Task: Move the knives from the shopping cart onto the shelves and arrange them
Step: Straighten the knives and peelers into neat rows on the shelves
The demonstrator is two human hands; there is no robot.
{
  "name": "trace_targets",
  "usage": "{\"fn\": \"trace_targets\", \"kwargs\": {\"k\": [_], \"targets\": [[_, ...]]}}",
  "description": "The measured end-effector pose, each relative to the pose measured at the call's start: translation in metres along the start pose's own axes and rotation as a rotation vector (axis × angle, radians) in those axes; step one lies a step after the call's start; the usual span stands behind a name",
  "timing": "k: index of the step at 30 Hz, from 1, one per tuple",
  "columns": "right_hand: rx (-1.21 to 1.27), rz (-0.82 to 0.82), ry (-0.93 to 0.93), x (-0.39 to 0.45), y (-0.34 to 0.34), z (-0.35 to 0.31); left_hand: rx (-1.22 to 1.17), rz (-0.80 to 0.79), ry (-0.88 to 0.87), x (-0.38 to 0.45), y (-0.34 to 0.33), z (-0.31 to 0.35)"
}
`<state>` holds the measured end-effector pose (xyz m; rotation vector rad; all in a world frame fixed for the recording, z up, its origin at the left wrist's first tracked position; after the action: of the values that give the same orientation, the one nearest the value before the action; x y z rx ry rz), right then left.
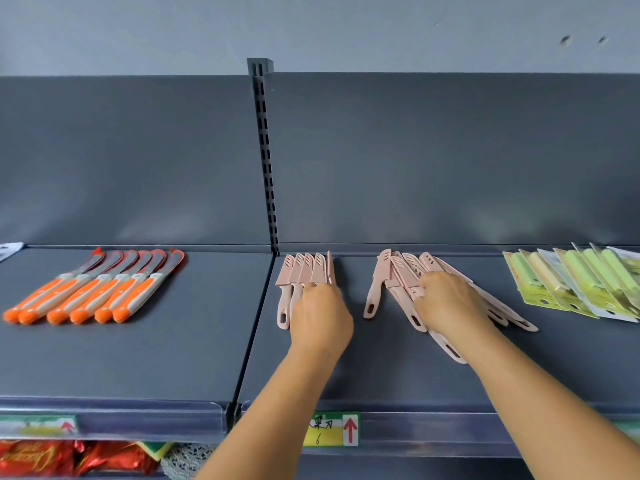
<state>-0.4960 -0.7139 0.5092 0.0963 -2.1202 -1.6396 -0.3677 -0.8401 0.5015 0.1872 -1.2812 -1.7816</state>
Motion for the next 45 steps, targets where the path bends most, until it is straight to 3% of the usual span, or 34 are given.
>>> {"fn": "trace_targets", "kwargs": {"k": [4, 8, 12, 19, 26, 30, 37, 45], "targets": [[0.105, 0.082, 0.011, 0.0, 0.005, -0.014, 0.041, 0.013, -0.028, 0.003, -0.003, -0.005], [0.36, 0.125, -0.016, -0.005, 0.004, -0.037, 0.083, -0.003, -0.109, 0.008, -0.006, -0.013], [0.573, 0.035, -0.037, -0.015, 0.0, -0.064, 0.17, -0.008, -0.219, 0.01, -0.005, -0.018], [0.61, -0.108, -0.085, -0.024, -0.021, -0.09, 0.188, 0.008, -0.366, 0.01, -0.007, -0.034], [0.577, -0.109, -0.033, -0.021, -0.026, -0.097, 0.014, -0.059, -0.466, 0.01, -0.01, -0.037], [0.391, -0.092, 0.02, -0.017, -0.026, -0.095, -0.038, -0.097, -0.491, 0.008, -0.017, -0.03], [0.134, -0.096, 0.093, -0.014, -0.026, -0.061, 0.082, -0.233, -0.542, 0.006, -0.029, -0.02], [-0.022, -0.025, 0.182, -0.006, -0.022, -0.065, 0.128, -0.218, -0.55, 0.011, -0.029, -0.018]]}}
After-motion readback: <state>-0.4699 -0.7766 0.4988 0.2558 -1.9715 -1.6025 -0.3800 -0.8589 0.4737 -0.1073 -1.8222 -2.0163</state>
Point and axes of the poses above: each hand's wrist, its own x-axis towards the middle knuckle, its own y-axis out of the back of the hand, z = x × y, the point moved 3 cm from there along x, towards the middle knuckle, and after that the axes turned 14 degrees about z, right-handed, at the moved point
